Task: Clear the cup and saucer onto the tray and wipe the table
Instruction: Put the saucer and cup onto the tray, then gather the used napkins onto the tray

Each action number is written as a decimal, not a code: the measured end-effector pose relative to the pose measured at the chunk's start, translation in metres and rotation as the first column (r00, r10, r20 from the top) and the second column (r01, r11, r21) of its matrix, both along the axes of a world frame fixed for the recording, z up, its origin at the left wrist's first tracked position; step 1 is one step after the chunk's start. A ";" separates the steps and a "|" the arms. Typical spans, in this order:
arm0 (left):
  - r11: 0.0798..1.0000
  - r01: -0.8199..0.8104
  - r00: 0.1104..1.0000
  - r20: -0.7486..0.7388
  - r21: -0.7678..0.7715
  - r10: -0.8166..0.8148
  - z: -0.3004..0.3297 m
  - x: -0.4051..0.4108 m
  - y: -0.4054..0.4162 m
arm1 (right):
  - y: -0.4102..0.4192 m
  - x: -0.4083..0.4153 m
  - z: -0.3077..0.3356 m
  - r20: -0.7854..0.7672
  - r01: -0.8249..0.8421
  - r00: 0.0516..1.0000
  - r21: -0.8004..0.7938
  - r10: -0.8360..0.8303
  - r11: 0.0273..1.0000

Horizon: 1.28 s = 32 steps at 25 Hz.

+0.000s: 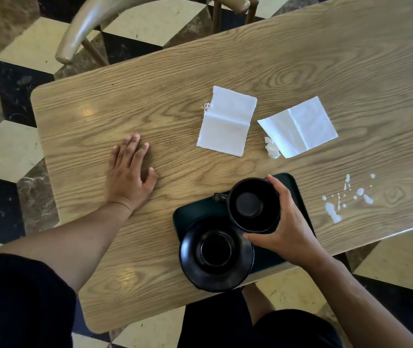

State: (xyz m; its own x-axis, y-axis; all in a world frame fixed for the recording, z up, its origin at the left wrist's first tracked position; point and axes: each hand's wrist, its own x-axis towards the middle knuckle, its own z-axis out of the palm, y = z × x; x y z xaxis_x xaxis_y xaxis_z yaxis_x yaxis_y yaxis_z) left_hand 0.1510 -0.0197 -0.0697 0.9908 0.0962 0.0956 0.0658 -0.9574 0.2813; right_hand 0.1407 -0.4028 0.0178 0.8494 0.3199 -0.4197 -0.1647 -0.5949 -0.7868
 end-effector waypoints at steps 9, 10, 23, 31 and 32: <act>1.000 -0.004 1.000 -0.025 -0.010 0.004 0.002 0.000 -0.001 | 0.003 0.006 0.001 -0.012 -0.047 0.999 0.020 0.047 0.999; 1.000 -0.004 1.000 -0.027 -0.010 0.004 0.002 0.000 -0.001 | 0.002 0.006 0.001 -0.015 -0.051 0.999 0.018 0.051 0.999; 0.998 -0.046 0.998 -0.044 0.053 0.049 0.014 0.004 -0.015 | -0.019 0.025 0.011 0.106 0.198 0.975 -0.009 -0.196 0.980; 0.997 -0.078 0.984 -0.159 0.005 0.078 0.020 0.053 -0.087 | 0.037 0.127 0.005 0.401 0.134 0.912 -0.108 -0.080 0.985; 0.991 -0.135 0.975 -0.183 -0.012 0.130 0.017 0.058 -0.096 | 0.046 0.141 0.004 0.426 0.106 0.904 -0.148 -0.033 0.983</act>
State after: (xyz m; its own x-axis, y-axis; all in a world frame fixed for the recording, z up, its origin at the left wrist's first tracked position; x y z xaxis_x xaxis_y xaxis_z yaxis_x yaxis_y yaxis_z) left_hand 0.2089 -0.1160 -0.0523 0.9697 0.2280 -0.0880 0.2436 -0.9297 0.2763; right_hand 0.2820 -0.3564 0.0217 0.9756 0.2112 -0.0596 0.1140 -0.7200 -0.6845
